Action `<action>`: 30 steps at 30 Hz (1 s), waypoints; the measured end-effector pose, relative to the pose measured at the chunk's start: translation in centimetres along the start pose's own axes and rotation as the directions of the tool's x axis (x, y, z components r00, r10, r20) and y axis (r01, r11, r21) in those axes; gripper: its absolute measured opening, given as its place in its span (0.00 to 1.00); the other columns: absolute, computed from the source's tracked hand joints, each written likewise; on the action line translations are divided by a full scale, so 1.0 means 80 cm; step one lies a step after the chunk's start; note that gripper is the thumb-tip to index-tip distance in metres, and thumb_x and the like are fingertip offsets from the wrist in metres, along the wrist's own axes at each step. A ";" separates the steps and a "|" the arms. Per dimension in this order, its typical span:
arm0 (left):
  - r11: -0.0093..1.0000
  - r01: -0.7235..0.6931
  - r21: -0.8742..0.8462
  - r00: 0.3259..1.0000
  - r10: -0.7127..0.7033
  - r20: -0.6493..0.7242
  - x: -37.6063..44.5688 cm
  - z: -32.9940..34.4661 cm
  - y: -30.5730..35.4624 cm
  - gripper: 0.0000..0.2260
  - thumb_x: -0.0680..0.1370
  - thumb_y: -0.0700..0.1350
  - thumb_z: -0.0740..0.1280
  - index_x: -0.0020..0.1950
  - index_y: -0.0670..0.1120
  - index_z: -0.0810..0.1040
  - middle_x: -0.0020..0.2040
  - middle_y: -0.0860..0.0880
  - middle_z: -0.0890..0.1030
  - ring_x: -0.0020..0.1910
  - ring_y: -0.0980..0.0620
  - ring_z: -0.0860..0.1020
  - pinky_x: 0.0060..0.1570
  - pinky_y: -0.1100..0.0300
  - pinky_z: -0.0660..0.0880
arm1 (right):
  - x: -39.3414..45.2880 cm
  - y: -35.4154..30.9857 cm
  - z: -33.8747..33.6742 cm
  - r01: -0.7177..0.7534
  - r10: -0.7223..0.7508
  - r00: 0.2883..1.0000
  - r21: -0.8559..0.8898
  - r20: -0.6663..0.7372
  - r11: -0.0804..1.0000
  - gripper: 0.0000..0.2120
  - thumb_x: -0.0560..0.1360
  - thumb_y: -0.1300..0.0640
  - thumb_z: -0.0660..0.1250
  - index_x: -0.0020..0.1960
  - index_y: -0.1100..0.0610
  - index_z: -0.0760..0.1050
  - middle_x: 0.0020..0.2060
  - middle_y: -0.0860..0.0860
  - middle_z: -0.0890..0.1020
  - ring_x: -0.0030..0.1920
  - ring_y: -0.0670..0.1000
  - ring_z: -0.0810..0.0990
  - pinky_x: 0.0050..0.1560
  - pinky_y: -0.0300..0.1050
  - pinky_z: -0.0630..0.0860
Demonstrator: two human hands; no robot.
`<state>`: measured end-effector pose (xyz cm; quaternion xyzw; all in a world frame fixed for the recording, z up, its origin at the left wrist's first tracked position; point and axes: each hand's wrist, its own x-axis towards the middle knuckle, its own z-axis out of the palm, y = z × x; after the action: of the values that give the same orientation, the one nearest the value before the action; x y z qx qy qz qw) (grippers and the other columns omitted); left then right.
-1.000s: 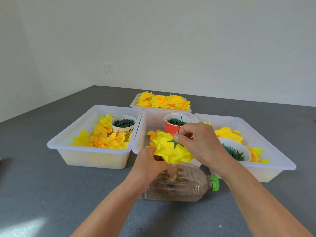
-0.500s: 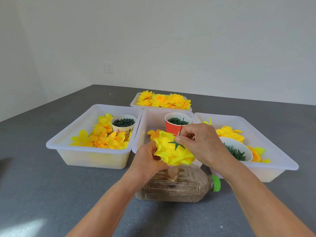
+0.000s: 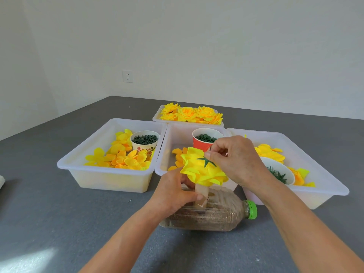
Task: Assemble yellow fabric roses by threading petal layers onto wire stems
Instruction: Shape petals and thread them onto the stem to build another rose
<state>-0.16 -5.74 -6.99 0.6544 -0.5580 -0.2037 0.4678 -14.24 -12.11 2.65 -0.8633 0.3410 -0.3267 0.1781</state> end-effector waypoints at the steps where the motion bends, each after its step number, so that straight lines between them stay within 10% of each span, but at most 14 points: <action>1: 1.000 0.002 0.015 1.000 -0.002 0.006 0.000 0.000 0.000 0.09 0.63 0.42 0.78 0.39 0.45 0.81 0.40 0.53 0.83 0.44 0.58 0.79 0.46 0.65 0.71 | 0.001 -0.001 -0.001 0.005 -0.005 1.000 -0.003 -0.007 1.000 0.06 0.71 0.57 0.71 0.36 0.57 0.81 0.33 0.47 0.80 0.36 0.46 0.76 0.40 0.41 0.69; 9: 0.999 -0.043 0.022 0.997 0.042 0.058 -0.001 -0.003 0.007 0.18 0.64 0.39 0.78 0.39 0.60 0.76 0.34 0.60 0.79 0.38 0.70 0.74 0.42 0.79 0.65 | 0.016 -0.007 -0.022 0.067 -0.064 0.996 0.040 -0.057 0.997 0.05 0.71 0.60 0.71 0.38 0.60 0.82 0.31 0.35 0.73 0.29 0.31 0.73 0.34 0.23 0.65; 23: 0.999 -0.036 -0.014 0.997 0.037 0.064 -0.005 -0.006 0.017 0.17 0.66 0.50 0.76 0.51 0.61 0.75 0.43 0.55 0.81 0.47 0.61 0.78 0.49 0.71 0.71 | 0.031 0.003 -0.047 0.021 0.031 0.984 0.286 -0.177 0.958 0.08 0.71 0.60 0.72 0.33 0.54 0.80 0.28 0.46 0.80 0.29 0.41 0.73 0.36 0.38 0.70; 30: 0.987 -0.008 -0.159 1.000 0.004 -0.026 -0.004 0.001 0.026 0.04 0.70 0.45 0.75 0.37 0.53 0.82 0.38 0.55 0.83 0.41 0.54 0.78 0.48 0.59 0.75 | 0.033 0.016 -0.056 -0.066 0.205 0.960 0.560 -0.190 0.826 0.11 0.71 0.61 0.71 0.31 0.53 0.79 0.24 0.44 0.80 0.26 0.41 0.74 0.32 0.36 0.74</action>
<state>-1.45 -5.36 -5.40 0.6161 -0.5358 -0.2376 0.5262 -16.47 -15.26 6.39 -0.7029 0.3130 -0.4997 0.3978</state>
